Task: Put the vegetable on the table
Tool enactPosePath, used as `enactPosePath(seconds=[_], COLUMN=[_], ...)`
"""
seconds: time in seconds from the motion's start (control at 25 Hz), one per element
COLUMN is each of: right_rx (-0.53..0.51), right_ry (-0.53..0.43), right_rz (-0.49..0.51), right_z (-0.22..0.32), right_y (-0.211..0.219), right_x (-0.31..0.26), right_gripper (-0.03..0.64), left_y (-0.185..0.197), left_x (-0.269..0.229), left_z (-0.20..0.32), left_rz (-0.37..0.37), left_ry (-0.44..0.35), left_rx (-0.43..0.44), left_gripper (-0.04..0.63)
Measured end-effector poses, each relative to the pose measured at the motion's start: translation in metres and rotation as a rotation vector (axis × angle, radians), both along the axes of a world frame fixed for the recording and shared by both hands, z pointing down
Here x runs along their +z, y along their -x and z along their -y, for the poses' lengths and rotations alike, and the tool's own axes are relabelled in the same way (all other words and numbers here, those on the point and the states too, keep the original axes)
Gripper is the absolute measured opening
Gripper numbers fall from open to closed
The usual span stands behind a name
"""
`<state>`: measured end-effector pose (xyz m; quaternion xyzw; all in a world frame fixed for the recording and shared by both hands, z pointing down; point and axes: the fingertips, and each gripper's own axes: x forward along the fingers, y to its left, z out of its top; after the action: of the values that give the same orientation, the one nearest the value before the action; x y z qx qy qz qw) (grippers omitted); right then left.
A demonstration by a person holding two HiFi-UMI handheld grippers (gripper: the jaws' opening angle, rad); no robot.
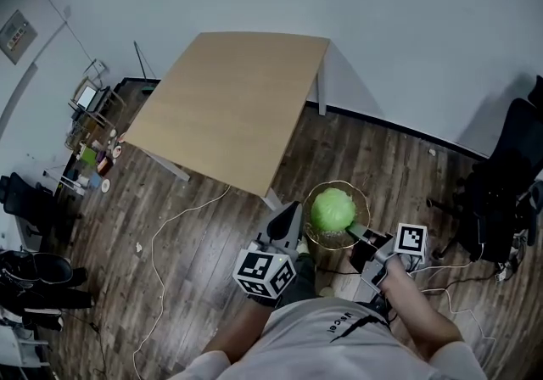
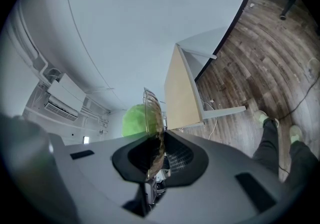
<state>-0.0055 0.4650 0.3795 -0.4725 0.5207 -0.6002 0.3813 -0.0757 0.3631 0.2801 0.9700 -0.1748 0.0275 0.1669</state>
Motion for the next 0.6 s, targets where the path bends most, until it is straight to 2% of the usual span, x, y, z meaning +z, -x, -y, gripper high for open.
enactPosePath(seconds=[0.4, 0.6], right_rx=[-0.012, -0.027], right_ry=[-0.029, -0.031], right_rz=[0.025, 0.007], right_z=[0.132, 0.194], right_y=[-0.048, -0.072], right_x=[0.005, 0.012], right_gripper=[0.041, 0.041], left_y=[-0.05, -0.072], left_x=[0.015, 0.019], left_z=[0.132, 0.193], left_rz=[0.011, 0.014], left_ry=[0.008, -0.006], left_rx=[0.002, 0.013], left_gripper=[0.014, 0.014])
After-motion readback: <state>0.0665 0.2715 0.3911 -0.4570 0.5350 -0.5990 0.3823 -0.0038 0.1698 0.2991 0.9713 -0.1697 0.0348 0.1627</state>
